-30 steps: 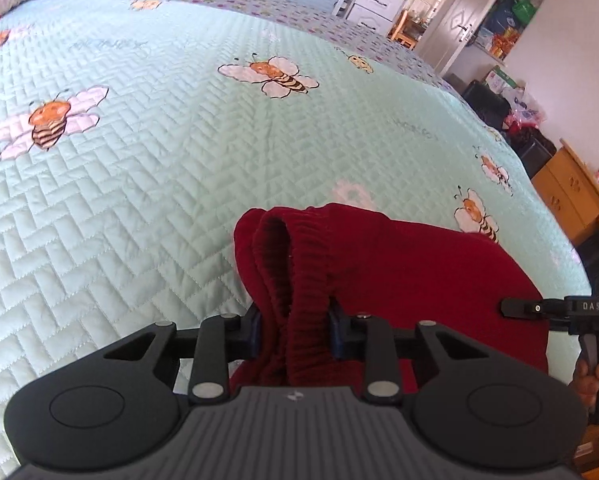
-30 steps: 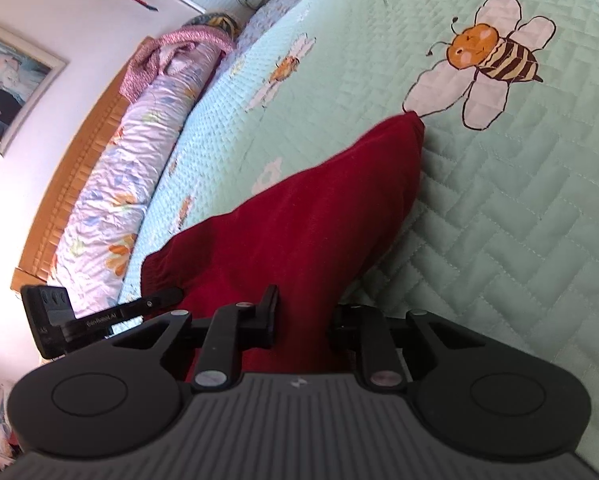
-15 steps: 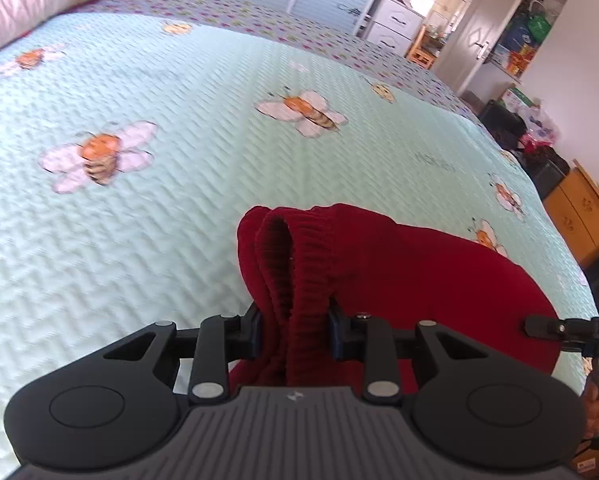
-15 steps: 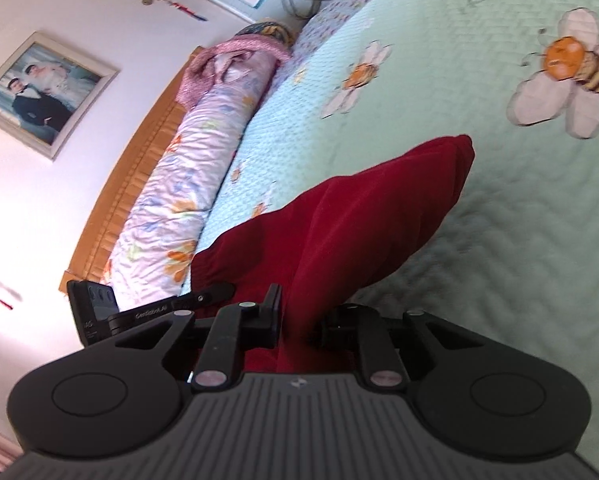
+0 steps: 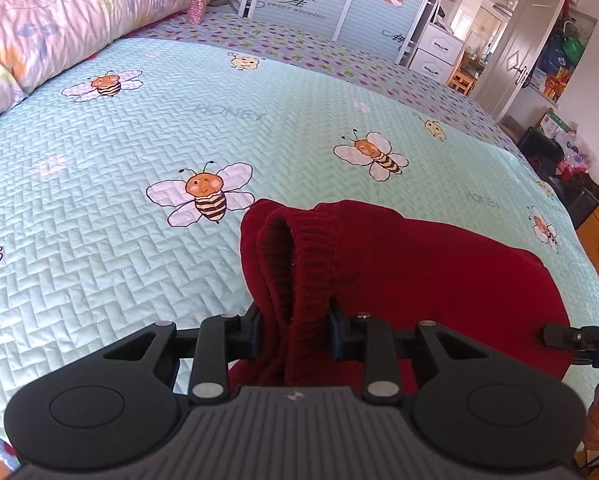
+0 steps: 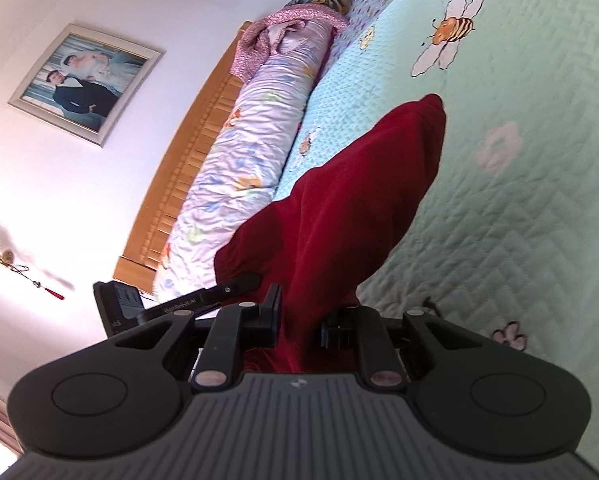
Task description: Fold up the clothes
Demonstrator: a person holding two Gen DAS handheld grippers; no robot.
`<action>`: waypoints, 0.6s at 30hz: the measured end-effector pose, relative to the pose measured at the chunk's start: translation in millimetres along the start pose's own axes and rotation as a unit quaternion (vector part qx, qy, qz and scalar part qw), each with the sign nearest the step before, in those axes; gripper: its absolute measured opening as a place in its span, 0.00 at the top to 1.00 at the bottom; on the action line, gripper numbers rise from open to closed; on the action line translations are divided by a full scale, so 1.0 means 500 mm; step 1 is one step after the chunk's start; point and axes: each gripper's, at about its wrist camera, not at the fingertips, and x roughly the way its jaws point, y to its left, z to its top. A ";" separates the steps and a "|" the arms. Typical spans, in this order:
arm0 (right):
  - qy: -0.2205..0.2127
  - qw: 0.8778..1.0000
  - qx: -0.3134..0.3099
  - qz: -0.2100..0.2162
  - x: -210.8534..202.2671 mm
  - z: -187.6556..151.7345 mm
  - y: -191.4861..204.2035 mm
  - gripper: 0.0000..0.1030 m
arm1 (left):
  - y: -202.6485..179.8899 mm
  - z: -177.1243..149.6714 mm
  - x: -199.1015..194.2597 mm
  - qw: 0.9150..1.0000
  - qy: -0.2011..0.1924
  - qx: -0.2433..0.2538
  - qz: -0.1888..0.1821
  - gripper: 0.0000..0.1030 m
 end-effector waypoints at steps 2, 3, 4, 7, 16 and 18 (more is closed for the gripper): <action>-0.009 1.000 0.006 0.002 -0.025 -0.001 0.000 0.81 | -0.017 0.001 0.004 1.000 0.001 0.003 -0.011 0.69; -0.017 1.000 0.010 0.001 -0.041 -0.001 -0.001 0.81 | -0.030 0.002 0.007 1.000 0.002 0.005 -0.019 0.69; -0.025 1.000 0.013 -0.001 -0.063 -0.002 -0.004 0.81 | -0.050 0.002 0.010 0.999 0.003 0.009 -0.032 0.69; -0.058 0.998 0.018 -0.022 -0.162 0.000 -0.015 0.81 | -0.131 0.007 0.030 0.997 0.008 0.023 -0.076 0.69; -0.196 0.972 0.020 -0.126 -0.554 0.017 -0.048 0.81 | -0.498 -0.006 0.223 0.969 0.078 0.053 -0.227 0.69; -0.240 0.960 0.033 -0.141 -0.645 0.000 -0.065 0.81 | -0.595 -0.018 0.275 0.960 0.105 0.069 -0.250 0.69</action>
